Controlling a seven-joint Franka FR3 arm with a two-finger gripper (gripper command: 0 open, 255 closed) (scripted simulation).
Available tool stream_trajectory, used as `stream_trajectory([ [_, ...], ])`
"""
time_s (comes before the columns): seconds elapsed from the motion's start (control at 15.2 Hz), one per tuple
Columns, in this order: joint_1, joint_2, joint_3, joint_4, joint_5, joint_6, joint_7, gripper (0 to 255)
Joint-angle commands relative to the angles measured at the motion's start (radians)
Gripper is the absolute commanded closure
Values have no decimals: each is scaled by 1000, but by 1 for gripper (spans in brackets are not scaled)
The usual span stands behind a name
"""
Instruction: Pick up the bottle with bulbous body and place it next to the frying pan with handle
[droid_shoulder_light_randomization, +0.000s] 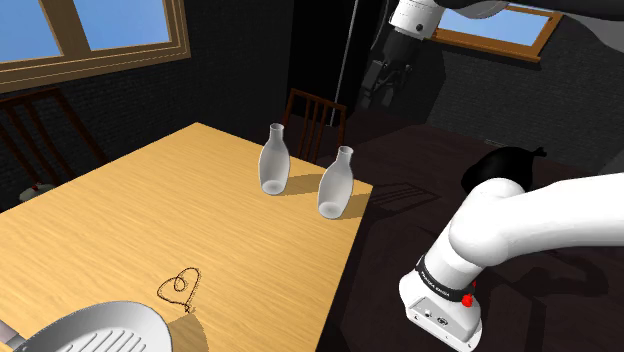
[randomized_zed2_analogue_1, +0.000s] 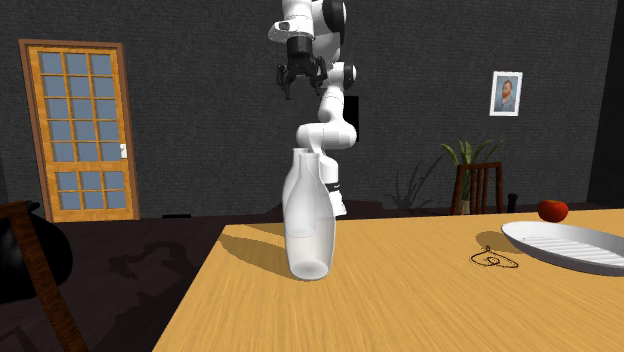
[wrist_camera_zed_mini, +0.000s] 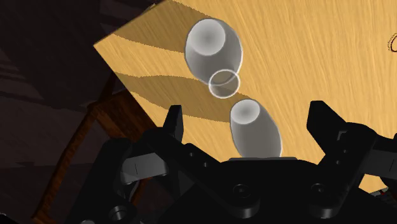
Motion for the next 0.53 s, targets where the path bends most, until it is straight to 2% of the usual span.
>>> stream_trajectory([
  [0.0,0,0,0,0,0,0,0,0],
  [0.46,22,239,58,56,8,173,45,0],
])
